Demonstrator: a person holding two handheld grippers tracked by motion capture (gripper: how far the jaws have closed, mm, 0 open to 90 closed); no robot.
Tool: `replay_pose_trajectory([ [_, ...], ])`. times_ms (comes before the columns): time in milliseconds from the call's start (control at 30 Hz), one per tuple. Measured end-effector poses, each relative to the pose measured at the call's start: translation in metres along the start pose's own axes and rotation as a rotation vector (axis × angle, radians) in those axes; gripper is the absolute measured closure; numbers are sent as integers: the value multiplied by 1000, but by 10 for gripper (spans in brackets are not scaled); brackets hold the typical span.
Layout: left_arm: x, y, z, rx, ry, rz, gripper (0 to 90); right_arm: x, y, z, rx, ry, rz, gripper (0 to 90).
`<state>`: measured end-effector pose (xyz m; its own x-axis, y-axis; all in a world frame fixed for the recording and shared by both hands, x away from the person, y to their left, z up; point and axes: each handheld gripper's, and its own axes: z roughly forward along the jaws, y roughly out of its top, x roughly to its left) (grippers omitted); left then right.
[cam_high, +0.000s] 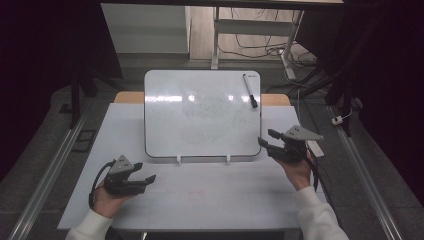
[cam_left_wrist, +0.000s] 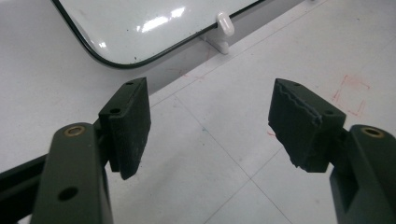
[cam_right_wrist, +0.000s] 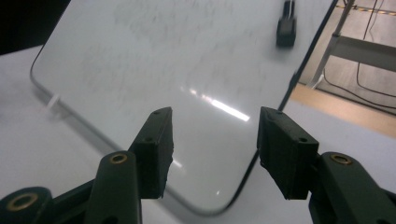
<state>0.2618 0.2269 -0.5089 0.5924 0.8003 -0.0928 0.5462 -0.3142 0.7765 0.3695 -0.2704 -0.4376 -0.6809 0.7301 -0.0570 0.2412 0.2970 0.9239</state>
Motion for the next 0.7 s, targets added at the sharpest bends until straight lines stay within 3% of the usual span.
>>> replay_pose_trajectory([
  [200, -1, 0, 0, 2, 0, 3, 303, 3, -40, -25, 40, 4, -2, 442],
  [400, -3, 0, 0, 6, 1, 10, 302, -6, -70, -41, 83, -15, 9, 434],
  [700, -5, 0, 0, 8, 2, 18, 302, -7, -82, -38, 116, -10, 4, 434],
])
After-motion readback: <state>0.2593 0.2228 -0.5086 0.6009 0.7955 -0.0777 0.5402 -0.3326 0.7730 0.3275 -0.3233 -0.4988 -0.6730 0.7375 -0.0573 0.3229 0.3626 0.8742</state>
